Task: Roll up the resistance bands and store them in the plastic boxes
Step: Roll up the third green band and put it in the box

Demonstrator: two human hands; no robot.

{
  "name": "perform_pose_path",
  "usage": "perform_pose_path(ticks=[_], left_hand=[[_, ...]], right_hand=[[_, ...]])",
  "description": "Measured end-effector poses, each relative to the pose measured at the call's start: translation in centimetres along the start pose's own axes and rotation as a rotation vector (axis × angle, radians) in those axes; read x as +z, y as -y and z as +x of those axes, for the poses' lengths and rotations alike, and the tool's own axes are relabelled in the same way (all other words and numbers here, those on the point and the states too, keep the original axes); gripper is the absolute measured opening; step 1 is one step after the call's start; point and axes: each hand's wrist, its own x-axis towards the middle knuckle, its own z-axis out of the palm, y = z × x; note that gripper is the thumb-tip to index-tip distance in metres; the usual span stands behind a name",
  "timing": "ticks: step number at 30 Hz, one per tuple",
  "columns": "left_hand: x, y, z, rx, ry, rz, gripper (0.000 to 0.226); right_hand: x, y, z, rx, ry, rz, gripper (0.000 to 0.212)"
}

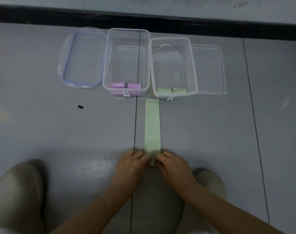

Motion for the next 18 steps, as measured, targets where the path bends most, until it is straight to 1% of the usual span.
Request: perform_pose_path(ticks=[3, 6, 7, 10, 13, 16, 18], left_hand=[[0.06, 0.29, 0.29, -0.031, 0.005, -0.028, 0.009], [0.19, 0.38, 0.49, -0.046, -0.017, -0.050, 0.007], [0.23, 0.33, 0.52, -0.045, -0.021, -0.053, 0.007], [0.64, 0.26, 0.33, -0.036, -0.023, -0.034, 0.004], [0.81, 0.40, 0.02, -0.009, -0.044, -0.033, 0.009], [0.56, 0.48, -0.14, 0.041, -0.044, -0.028, 0.009], [0.60, 0.60, 0.00, 0.024, -0.032, -0.022, 0.013]], right_hand=[[-0.13, -0.05, -0.02, -0.041, -0.019, -0.078, 0.020], [-0.38, -0.19, -0.14, -0.089, -0.014, -0.153, 0.014], [-0.40, -0.27, -0.09, -0.097, -0.010, -0.170, 0.015], [-0.13, -0.53, 0.21, -0.095, -0.028, -0.167, 0.016], [0.30, -0.50, 0.23, -0.072, -0.025, -0.130, 0.015], [0.29, -0.43, 0.30, -0.042, -0.018, -0.136, 0.015], [0.10, -0.42, 0.41, -0.038, -0.020, -0.141, 0.015]])
